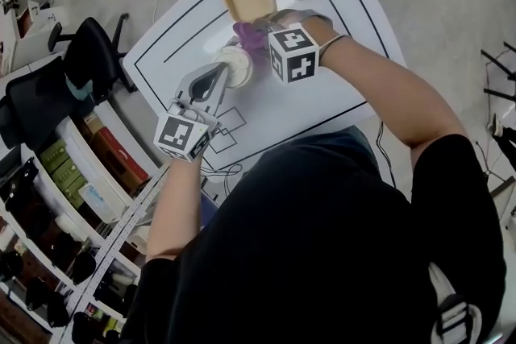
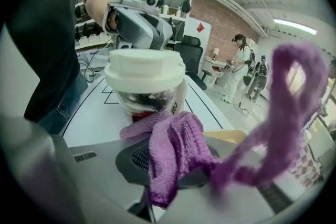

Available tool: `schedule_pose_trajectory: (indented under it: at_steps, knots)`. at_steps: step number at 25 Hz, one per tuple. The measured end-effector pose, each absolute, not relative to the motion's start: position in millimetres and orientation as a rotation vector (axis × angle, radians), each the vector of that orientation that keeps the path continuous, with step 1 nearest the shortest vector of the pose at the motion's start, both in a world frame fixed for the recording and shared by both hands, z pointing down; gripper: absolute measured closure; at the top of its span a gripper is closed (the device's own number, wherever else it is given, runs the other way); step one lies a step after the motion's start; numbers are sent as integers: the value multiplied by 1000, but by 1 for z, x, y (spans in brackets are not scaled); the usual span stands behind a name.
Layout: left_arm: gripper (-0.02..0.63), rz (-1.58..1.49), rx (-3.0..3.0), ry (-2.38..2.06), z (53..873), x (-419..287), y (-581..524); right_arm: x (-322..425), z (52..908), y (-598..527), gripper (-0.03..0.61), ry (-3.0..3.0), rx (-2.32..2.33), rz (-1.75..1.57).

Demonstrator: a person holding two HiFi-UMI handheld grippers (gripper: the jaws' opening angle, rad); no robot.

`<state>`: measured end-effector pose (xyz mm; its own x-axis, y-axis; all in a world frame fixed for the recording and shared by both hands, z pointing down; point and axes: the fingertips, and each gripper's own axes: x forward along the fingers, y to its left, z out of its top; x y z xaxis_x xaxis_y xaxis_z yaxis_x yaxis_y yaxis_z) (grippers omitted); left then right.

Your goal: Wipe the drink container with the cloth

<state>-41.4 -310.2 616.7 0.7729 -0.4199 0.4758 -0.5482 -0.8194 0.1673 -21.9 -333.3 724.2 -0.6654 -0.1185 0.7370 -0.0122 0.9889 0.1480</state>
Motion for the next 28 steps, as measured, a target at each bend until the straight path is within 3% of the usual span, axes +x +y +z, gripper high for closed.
schedule_pose_trajectory:
  at_steps: [8,17,28]
  knots:
    - [594,610,2664,-768,617,-43,-313,-30,779,-336,506,-2180,7,-186]
    - [592,610,2652,-782,622,-47,-310,-27,784,-331,505,-2171,-7,-140]
    - [592,427,2514,-753,599,-54,-308,8,695,-331,503,-2217,166,-120]
